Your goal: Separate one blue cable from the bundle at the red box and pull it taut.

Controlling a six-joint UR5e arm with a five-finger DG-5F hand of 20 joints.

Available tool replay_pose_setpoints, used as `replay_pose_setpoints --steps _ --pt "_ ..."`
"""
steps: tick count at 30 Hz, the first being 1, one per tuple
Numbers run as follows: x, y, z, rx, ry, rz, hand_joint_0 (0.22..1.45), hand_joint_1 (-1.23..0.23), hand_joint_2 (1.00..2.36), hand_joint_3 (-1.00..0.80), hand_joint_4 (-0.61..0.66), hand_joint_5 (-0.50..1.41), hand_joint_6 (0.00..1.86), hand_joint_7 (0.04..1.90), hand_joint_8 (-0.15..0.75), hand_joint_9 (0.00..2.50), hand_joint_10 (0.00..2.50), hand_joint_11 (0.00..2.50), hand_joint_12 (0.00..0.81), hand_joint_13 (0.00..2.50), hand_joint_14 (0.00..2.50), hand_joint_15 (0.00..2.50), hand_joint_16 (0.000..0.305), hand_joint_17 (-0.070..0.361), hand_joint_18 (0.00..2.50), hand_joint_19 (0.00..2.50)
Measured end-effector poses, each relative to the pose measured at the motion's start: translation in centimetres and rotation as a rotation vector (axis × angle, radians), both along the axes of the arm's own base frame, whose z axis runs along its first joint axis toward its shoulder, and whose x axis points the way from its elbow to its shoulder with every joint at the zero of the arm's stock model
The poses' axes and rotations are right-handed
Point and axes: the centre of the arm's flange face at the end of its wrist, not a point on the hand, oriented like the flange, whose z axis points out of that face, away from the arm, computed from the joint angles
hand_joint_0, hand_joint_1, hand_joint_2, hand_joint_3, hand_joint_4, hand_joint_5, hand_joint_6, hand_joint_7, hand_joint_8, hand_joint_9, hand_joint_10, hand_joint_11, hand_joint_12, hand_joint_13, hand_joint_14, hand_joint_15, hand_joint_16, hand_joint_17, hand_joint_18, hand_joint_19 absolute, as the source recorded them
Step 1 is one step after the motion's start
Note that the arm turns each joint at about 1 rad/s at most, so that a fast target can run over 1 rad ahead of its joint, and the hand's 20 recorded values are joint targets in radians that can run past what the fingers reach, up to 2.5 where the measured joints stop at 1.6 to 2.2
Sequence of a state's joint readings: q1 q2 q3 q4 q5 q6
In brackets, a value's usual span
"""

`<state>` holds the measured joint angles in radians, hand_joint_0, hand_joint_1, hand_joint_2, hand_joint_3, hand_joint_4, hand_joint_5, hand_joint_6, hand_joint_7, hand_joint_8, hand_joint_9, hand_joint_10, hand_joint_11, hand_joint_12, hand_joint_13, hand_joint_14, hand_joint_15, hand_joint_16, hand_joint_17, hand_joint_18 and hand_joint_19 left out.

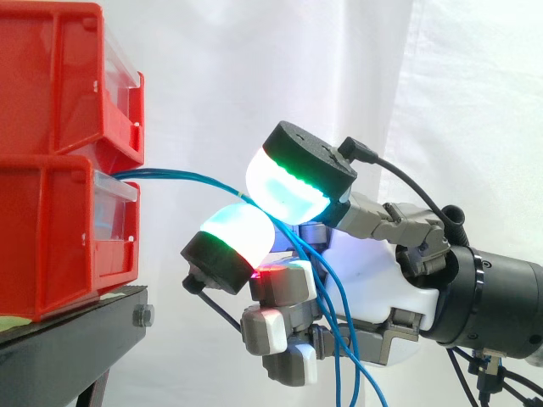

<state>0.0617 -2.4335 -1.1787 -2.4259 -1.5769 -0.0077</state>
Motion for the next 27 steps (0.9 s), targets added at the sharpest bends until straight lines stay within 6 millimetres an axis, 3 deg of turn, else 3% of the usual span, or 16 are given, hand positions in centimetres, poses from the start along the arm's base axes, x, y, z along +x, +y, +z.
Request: replay_pose_setpoints --steps 4,8,14,16,21,27 --pt "-0.02 -0.2 -0.05 0.0 0.0 -0.003 0.59 -0.79 1.0 -0.5 0.23 -0.18 0.86 1.14 0.42 1.18 0.01 0.94 0.393 1.08 0.02 0.61 0.053 0.12 1.12 0.75" --pt "-0.08 -0.52 -0.11 -0.006 0.004 -0.009 0.55 -0.63 1.0 -0.5 0.25 -0.16 0.85 1.15 0.431 1.22 0.01 0.93 0.398 1.09 0.02 0.6 0.054 0.123 1.13 0.77" --pt "-0.1 -0.71 -0.13 -0.017 0.005 -0.02 0.6 -0.43 1.0 -0.5 0.23 -0.15 0.85 1.16 0.418 1.23 0.01 0.91 0.391 1.1 0.02 0.61 0.052 0.118 1.12 0.8" --pt "-0.09 -0.77 -0.13 -0.021 0.005 -0.027 0.63 -0.46 1.0 -0.5 0.22 -0.15 0.85 1.18 0.417 1.23 0.01 0.9 0.388 1.09 0.02 0.61 0.052 0.118 1.11 0.81" --pt "-0.1 -0.94 -0.12 -0.03 0.005 -0.038 0.59 -0.71 1.02 -0.19 0.25 -0.16 0.85 1.21 0.446 1.2 0.01 0.93 0.412 1.09 0.02 0.6 0.056 0.127 1.14 0.79" --pt "-0.09 -0.98 -0.09 -0.032 0.002 -0.041 0.62 -0.86 1.02 -0.12 0.21 -0.17 0.86 1.22 0.434 1.14 0.01 0.98 0.408 1.07 0.02 0.61 0.055 0.123 1.11 0.78"
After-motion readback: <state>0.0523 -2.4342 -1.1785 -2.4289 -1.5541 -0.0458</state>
